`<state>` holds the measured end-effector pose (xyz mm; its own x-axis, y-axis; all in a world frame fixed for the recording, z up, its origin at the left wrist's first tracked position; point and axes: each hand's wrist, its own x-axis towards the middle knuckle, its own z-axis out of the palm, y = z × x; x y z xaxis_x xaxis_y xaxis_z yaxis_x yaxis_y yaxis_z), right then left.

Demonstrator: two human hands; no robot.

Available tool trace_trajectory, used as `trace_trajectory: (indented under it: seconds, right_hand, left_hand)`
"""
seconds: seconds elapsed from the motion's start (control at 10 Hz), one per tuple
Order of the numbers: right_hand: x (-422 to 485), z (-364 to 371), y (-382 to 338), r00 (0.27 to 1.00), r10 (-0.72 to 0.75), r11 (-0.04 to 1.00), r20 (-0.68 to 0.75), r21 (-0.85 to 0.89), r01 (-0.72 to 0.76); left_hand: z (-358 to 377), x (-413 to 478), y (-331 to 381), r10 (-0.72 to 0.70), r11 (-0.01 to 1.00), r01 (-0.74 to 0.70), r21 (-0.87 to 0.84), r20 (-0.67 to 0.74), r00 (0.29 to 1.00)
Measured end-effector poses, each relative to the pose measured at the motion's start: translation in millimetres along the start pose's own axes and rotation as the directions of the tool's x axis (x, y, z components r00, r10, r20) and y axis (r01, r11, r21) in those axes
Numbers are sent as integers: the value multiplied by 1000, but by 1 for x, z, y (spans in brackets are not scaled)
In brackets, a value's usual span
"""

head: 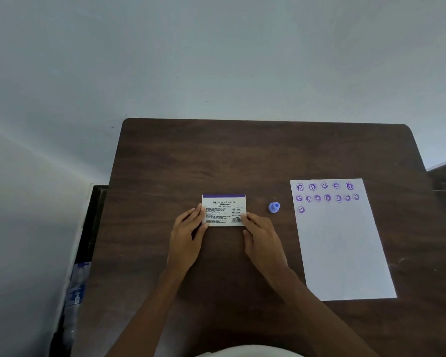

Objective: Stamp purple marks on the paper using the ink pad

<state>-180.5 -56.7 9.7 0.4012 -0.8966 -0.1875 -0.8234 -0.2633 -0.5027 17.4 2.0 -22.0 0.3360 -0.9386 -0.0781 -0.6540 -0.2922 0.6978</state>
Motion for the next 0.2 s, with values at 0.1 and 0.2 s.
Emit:
trace_trajectory:
  seconds: [0.1,0.2]
  right_hand:
    - [-1,-4,-1,995,-38,999,-90,-22,36]
    - [2,-13,-8,967,-185,977,-178,-144,160]
  left_hand:
    - [-1,-5,3,25,1000,-25,18,-29,999]
    - [-3,-5,21,164,983,-153,101,-102,981]
